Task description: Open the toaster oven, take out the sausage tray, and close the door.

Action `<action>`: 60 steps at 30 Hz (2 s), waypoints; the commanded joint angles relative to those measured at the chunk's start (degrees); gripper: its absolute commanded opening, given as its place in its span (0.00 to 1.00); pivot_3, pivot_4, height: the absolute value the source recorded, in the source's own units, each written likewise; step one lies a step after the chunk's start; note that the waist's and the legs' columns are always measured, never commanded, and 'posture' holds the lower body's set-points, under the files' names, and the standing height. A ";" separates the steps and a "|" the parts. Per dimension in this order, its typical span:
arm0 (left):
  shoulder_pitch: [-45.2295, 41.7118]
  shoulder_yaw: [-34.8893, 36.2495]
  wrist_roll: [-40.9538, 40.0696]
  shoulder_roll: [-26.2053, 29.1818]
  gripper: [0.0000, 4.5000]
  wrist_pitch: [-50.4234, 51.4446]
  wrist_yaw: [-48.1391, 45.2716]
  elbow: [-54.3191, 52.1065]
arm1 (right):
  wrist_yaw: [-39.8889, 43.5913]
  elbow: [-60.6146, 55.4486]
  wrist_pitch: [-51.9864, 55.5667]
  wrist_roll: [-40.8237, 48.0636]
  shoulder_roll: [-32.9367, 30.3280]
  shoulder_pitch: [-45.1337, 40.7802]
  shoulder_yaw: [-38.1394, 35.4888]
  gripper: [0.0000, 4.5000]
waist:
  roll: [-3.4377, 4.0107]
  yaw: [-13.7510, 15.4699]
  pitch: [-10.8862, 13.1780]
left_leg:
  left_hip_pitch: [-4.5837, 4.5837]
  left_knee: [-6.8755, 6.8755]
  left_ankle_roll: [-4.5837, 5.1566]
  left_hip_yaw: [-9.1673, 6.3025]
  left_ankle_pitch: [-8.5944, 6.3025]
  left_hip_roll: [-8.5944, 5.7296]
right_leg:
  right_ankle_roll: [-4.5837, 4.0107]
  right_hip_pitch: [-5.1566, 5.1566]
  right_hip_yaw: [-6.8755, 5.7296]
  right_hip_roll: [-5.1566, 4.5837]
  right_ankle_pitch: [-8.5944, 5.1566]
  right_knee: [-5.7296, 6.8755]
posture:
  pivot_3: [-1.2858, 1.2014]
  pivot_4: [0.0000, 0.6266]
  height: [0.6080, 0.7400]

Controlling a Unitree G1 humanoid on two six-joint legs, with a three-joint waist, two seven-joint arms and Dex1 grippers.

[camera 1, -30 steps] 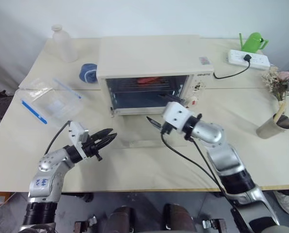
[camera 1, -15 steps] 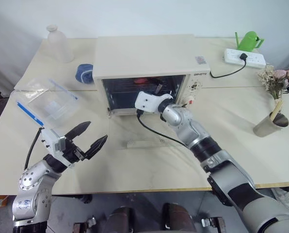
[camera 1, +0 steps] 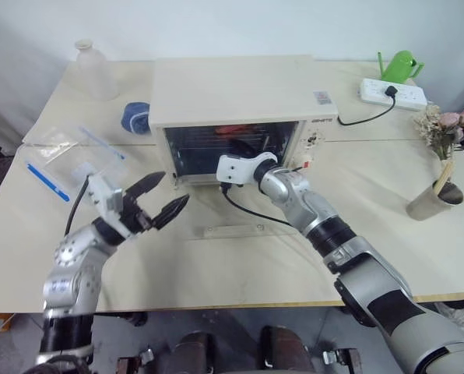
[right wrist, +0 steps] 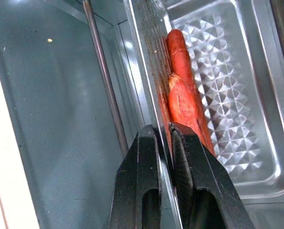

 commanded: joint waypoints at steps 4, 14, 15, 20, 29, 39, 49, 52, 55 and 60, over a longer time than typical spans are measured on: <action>-7.39 0.36 -1.32 0.76 1.00 0.31 -3.14 5.42 | 0.98 -8.16 -2.76 1.49 -0.11 -0.11 -1.63 0.02 | 0.00 -0.87 0.00 | -0.01 -0.17 -0.05 -0.11 -0.03 -0.01 | 0.00 -0.05 -0.15 0.00 0.00 0.00 | 0.52 0.24 1.00; -12.46 1.27 -0.99 1.93 1.00 0.08 -4.76 10.87 | 10.36 -17.25 -5.21 3.64 -2.94 4.09 -1.43 0.02 | -0.01 -1.21 0.01 | -0.21 -0.05 -0.05 -0.43 -0.03 0.00 | 0.00 -0.05 -0.45 0.00 0.00 0.00 | 0.52 0.24 1.00; -12.39 1.21 -1.00 2.08 1.00 0.40 -4.75 10.82 | 11.92 -19.63 -5.34 4.32 -3.54 5.44 -1.53 0.02 | -0.01 -1.22 0.00 | -0.22 -0.05 -0.05 -0.43 -0.02 0.00 | 0.01 -0.05 -0.45 0.00 0.00 0.00 | 0.52 0.24 1.00; -11.71 1.31 -2.07 2.45 1.00 3.78 -3.71 9.99 | 18.52 -33.05 -3.65 4.93 -7.86 13.65 -2.08 0.02 | 0.00 -1.15 0.00 | -0.22 -0.01 -0.05 -0.41 -0.03 0.01 | 0.01 -0.05 -0.43 0.00 0.00 -0.01 | 0.52 0.24 1.00; -7.58 4.84 -9.17 5.47 1.00 18.66 -0.39 4.72 | 22.59 -48.75 -1.86 4.85 -13.91 27.00 -6.51 0.02 | -0.01 -0.51 0.00 | -0.23 0.08 -0.08 -0.37 0.00 0.03 | 0.01 -0.04 -0.39 0.00 0.00 0.00 | 0.52 0.24 1.00; -3.68 9.04 -26.44 9.57 1.00 47.95 11.04 -4.59 | 25.83 -54.08 -9.08 8.88 -21.87 32.40 -9.41 0.02 | -0.07 1.73 0.05 | -0.24 0.30 -0.05 -0.51 0.01 -0.04 | 0.01 0.16 -0.33 -0.07 0.00 -0.09 | 0.52 0.24 1.00; -6.86 9.83 -35.84 6.26 1.00 57.39 21.11 -3.80 | 25.93 -51.47 -13.25 9.43 -22.32 30.66 -9.37 0.02 | -0.08 1.80 0.05 | -0.24 0.33 -0.05 -0.50 0.01 -0.07 | 0.00 0.15 -0.28 -0.05 0.00 -0.07 | 0.52 0.24 1.00; -6.82 9.75 -37.08 5.08 0.91 58.01 22.63 -2.73 | 25.70 -51.40 -14.55 9.74 -22.04 30.11 -9.33 0.02 | -0.08 1.80 0.05 | -0.24 0.32 -0.05 -0.50 0.02 -0.07 | 0.00 0.15 -0.29 -0.05 0.00 -0.08 | 0.52 0.24 1.00; -6.63 9.96 -37.06 4.54 0.72 57.59 22.36 -1.38 | 26.17 -51.03 -15.81 10.33 -22.32 30.13 -9.13 0.02 | -0.09 1.80 0.05 | -0.24 0.33 -0.05 -0.50 0.02 -0.07 | 0.00 0.15 -0.29 -0.05 0.00 -0.07 | 0.52 0.24 1.00; -6.63 10.44 -39.31 3.49 0.38 59.25 23.84 1.64 | 26.13 -50.18 -17.59 10.01 -22.79 29.82 -9.33 0.02 | -0.09 1.80 0.05 | -0.24 0.33 -0.06 -0.49 0.02 -0.07 | 0.00 0.15 -0.28 -0.04 0.00 -0.09 | 0.52 0.24 1.00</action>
